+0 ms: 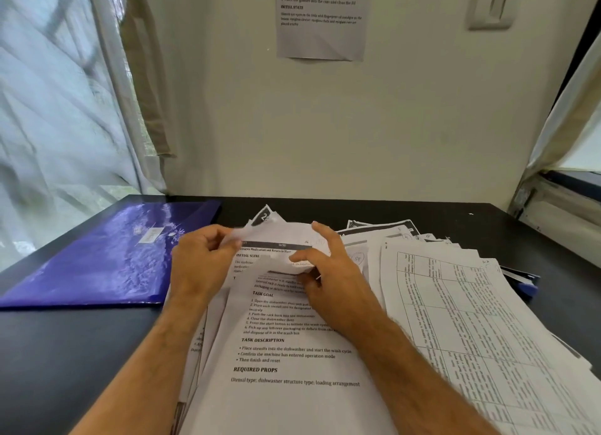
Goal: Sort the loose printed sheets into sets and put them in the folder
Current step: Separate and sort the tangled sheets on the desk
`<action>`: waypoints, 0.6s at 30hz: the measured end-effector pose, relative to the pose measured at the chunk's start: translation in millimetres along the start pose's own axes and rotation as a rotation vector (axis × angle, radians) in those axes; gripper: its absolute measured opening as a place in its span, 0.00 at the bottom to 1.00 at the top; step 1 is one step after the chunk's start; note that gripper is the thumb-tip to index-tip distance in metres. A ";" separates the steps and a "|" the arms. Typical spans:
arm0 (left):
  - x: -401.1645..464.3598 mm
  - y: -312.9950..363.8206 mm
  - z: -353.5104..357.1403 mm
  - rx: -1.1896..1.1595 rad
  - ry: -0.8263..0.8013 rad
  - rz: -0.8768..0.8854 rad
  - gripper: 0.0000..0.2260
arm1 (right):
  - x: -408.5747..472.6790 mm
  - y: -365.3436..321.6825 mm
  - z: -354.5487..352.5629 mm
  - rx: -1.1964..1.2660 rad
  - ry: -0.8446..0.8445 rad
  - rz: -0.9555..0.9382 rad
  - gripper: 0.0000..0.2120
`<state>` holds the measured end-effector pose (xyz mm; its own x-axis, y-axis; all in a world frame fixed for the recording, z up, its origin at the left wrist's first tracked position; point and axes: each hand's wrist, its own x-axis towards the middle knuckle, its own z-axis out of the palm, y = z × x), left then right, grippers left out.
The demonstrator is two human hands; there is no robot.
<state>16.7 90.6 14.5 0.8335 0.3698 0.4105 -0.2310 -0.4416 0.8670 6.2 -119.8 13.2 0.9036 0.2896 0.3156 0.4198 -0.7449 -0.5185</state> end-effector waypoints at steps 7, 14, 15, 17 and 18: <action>-3.7 1.8 -6.8 -0.392 -0.384 0.035 0.12 | 3.4 0.2 -1.6 -0.073 -0.079 -0.064 0.09; -0.1 -2.8 -4.0 -0.263 -0.307 -0.112 0.25 | 1.3 -0.5 -5.2 -0.059 -0.044 -0.085 0.09; 2.9 -8.0 -1.2 -0.221 -0.261 -0.163 0.24 | -0.2 0.0 -5.8 -0.052 -0.061 -0.086 0.08; 7.8 -15.8 1.0 -0.192 -0.177 -0.204 0.08 | -2.7 0.7 -6.2 -0.036 -0.094 -0.095 0.08; 8.6 -18.5 -0.2 -0.181 -0.149 -0.209 0.03 | -3.5 0.5 -6.4 -0.028 -0.098 -0.096 0.08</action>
<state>28.0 102.1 2.1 0.9337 0.3074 0.1838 -0.1215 -0.2112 0.9699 2.7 -125.0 16.9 0.8640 0.4168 0.2824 0.5033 -0.7269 -0.4672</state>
